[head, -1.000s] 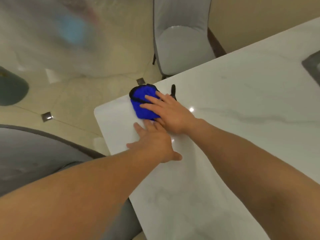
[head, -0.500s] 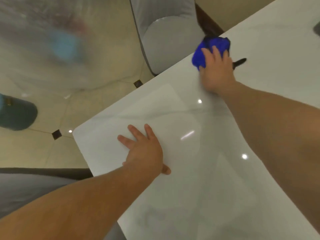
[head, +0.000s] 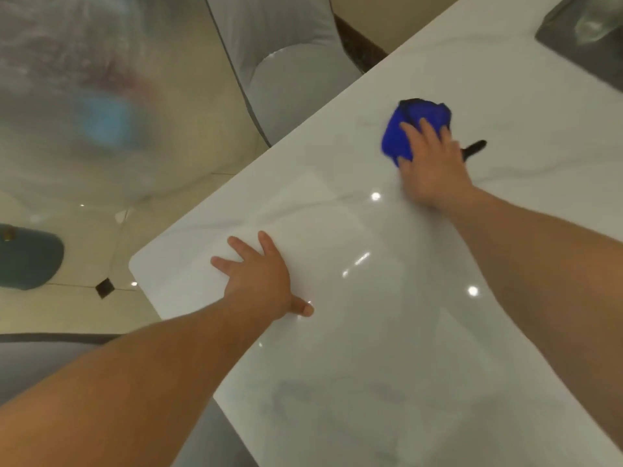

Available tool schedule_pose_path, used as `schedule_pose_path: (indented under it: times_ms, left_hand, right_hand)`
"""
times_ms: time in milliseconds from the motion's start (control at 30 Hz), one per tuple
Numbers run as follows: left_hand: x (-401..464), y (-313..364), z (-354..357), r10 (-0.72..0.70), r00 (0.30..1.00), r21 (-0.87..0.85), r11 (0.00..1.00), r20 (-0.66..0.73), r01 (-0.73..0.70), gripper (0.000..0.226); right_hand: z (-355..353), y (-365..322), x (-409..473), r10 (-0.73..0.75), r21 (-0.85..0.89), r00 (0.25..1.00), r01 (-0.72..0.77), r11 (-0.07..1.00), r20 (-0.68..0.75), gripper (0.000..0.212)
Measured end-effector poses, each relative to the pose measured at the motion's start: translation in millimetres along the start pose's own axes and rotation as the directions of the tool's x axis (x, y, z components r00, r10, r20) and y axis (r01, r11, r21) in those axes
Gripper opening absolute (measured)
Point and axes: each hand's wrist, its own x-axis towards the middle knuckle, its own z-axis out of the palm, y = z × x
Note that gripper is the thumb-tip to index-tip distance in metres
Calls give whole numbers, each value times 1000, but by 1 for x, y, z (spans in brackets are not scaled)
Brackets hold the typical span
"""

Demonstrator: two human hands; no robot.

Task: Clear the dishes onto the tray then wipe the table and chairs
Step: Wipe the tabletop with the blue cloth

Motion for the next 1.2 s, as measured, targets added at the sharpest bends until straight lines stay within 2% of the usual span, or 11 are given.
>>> schedule_pose_path:
  times_ms: [100, 167, 300, 400, 467, 600, 700, 767, 867, 1000, 1200]
  left_hand:
    - [-1, -5, 3, 38, 999, -35, 999, -18, -38, 157]
    - [-7, -18, 8, 82, 995, -83, 993, -64, -87, 150]
    - [-25, -68, 25, 99, 940, -305, 931, -325, -203, 111]
    - [-45, -109, 44, 70, 870, -347, 899, -488, -267, 65]
    - [-60, -130, 58, 73, 878, -347, 900, -474, -263, 50]
    - [-93, -156, 74, 233, 882, -279, 888, -410, -364, 48]
    - [-112, -165, 84, 340, 880, -232, 875, -330, -425, 57]
    - [-120, -164, 92, 379, 872, -242, 856, -309, -457, 57]
    - [-130, -161, 107, 454, 847, -234, 823, -276, -518, 56]
    - [-144, -146, 132, 516, 825, -217, 799, -228, -560, 53]
    - [-185, -120, 163, 623, 762, -102, 759, -177, -644, 38]
  right_hand:
    - [-5, 30, -23, 196, -7, 980, -196, 981, 33, 66]
    - [4, 3, -45, 190, -25, 982, -189, 982, 23, 66]
    - [26, -120, -103, -157, 9, 982, 157, 987, 101, 66]
    - [49, -224, -180, -428, 80, 882, 421, 904, 198, 65]
    - [58, -267, -228, -529, 110, 812, 519, 848, 248, 69]
    - [62, -250, -276, -401, 113, 901, 386, 916, 167, 66]
    - [58, -179, -292, -56, 31, 995, 54, 998, 77, 65]
    - [53, -110, -307, 219, 10, 974, -220, 976, 58, 68]
    - [49, -44, -352, 425, -13, 899, -426, 905, 108, 83]
    - [54, -95, -432, 382, -24, 911, -383, 923, 156, 71]
    - [66, -199, -513, -11, 149, 979, -19, 989, 202, 66]
